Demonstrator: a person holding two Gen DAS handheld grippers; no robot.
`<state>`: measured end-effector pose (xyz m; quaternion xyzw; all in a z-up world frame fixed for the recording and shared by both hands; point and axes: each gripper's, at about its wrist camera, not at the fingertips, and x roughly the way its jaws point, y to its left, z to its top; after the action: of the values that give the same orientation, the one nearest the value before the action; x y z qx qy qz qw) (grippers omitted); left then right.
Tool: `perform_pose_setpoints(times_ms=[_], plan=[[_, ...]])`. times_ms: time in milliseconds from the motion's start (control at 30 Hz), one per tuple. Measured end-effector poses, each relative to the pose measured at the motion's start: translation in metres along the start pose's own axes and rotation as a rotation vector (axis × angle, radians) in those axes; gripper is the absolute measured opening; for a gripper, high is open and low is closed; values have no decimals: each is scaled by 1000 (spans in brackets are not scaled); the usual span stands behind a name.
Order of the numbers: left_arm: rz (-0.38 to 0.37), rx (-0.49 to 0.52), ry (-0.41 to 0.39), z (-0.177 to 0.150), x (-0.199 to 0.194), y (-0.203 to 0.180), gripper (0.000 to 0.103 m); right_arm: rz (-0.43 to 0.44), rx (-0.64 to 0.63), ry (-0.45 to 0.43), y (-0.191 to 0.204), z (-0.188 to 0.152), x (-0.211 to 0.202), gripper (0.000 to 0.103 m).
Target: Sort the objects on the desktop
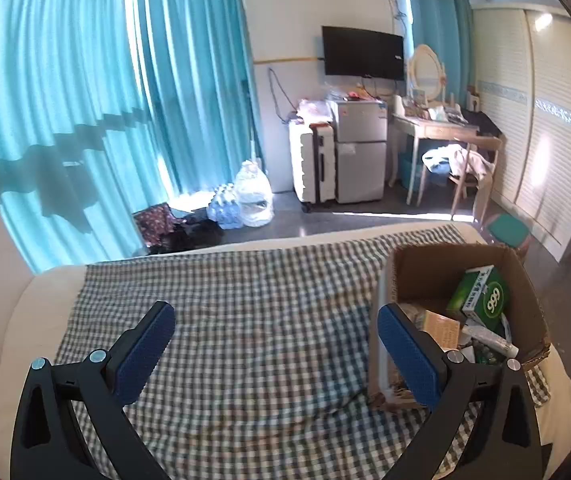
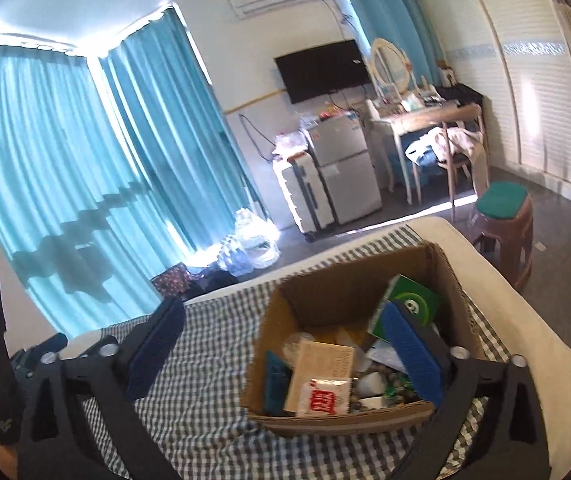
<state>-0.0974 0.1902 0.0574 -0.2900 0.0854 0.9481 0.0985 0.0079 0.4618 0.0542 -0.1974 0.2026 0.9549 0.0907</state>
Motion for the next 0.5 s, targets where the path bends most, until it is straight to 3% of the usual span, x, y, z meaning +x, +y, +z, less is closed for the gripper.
perform_pose_setpoints(times_ms=[233, 500], plan=[[55, -87, -11, -14, -21, 52, 103, 21, -79, -9, 40, -36, -5, 103], [64, -146, 43, -46, 0, 76, 103, 8, -182, 105, 68, -80, 41, 103]])
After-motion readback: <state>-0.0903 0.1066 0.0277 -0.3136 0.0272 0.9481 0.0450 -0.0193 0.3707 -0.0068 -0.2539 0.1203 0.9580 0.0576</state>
